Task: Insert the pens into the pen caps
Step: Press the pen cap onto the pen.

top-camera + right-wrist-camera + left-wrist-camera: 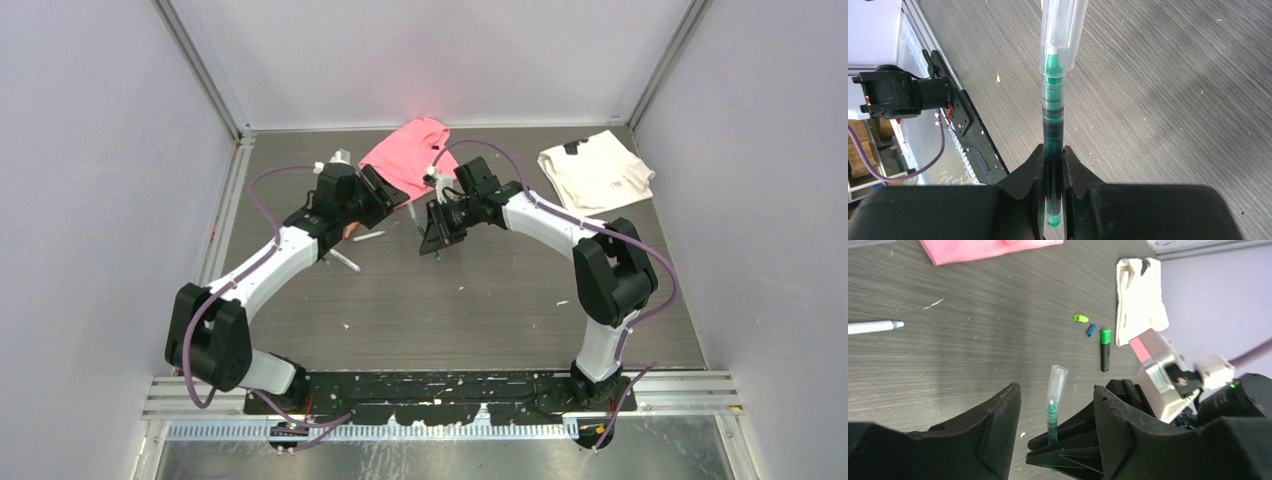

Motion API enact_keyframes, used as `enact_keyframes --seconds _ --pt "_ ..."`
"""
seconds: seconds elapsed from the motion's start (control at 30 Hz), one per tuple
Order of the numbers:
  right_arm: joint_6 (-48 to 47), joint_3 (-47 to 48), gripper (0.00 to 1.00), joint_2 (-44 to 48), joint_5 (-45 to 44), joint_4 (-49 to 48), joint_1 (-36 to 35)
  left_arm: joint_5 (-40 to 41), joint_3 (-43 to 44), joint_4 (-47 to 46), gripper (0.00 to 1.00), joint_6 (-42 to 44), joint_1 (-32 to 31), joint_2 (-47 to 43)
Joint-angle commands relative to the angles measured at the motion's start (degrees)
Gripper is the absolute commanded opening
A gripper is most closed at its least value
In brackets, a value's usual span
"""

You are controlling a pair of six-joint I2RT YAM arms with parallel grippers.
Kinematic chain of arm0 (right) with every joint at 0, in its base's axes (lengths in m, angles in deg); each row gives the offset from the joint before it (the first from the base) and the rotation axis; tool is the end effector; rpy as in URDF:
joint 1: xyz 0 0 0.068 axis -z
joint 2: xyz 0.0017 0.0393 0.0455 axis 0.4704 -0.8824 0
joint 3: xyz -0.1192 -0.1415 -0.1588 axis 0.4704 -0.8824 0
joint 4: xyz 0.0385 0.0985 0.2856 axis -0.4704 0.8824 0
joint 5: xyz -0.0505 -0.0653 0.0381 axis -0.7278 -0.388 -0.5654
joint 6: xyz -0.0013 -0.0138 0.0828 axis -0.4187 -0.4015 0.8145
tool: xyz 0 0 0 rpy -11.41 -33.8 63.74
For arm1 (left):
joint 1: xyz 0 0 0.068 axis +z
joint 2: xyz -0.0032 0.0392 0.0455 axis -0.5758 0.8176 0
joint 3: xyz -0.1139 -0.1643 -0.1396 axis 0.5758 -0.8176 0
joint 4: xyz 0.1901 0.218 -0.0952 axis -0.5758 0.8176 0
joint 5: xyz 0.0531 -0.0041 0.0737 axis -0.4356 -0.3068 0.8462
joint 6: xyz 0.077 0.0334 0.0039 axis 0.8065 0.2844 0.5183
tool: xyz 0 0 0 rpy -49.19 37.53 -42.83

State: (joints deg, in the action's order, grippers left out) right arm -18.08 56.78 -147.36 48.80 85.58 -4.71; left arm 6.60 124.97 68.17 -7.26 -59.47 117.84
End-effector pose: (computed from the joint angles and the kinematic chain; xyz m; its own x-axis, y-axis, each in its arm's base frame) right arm 0.3484 0.2802 0.1542 -0.7942 -0.3320 -0.5089 -0.6052 0.5071 0.6137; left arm 0.3643 -0.1741 0.2141 -0.6555 -0.6488 -0.3865 -0.1306 0.6015 -0.7881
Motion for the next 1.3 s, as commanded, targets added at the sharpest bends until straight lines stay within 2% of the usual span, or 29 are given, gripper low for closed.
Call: enact_keyframes --seconds 0.0,0.37,0.53,0.73,0.87,1.03,1.27 --pt "-0.92 -0.06 0.01 3.08 1.09 -1.23 -0.1 -2.3 4.47 3.38 0.53 0.86 -0.23 2.2" --pt "-0.98 0.02 0.01 3.12 1.3 -1.18 -0.11 -2.6 7.16 4.34 0.48 0.68 -2.09 6.41" --pt "-1.03 0.06 0.01 3.13 1.44 -1.18 -0.18 -2.54 7.97 5.09 0.36 1.03 -2.29 8.01" --pt "-1.12 -0.02 0.01 3.26 1.4 -1.18 -0.2 -2.86 8.92 5.14 0.3 1.2 -2.58 9.63" --pt "-1.33 -0.04 0.01 3.33 1.4 -1.09 -0.21 -2.78 9.11 5.27 0.29 1.41 -2.58 10.01" --pt "-1.36 0.05 0.01 3.26 1.47 -1.09 -0.22 -3.4 9.19 4.8 0.12 1.62 -2.58 10.26" --pt "-0.79 0.81 0.01 3.05 -0.15 -0.7 -0.19 -2.76 6.65 3.31 0.05 -0.98 -3.2 7.96"
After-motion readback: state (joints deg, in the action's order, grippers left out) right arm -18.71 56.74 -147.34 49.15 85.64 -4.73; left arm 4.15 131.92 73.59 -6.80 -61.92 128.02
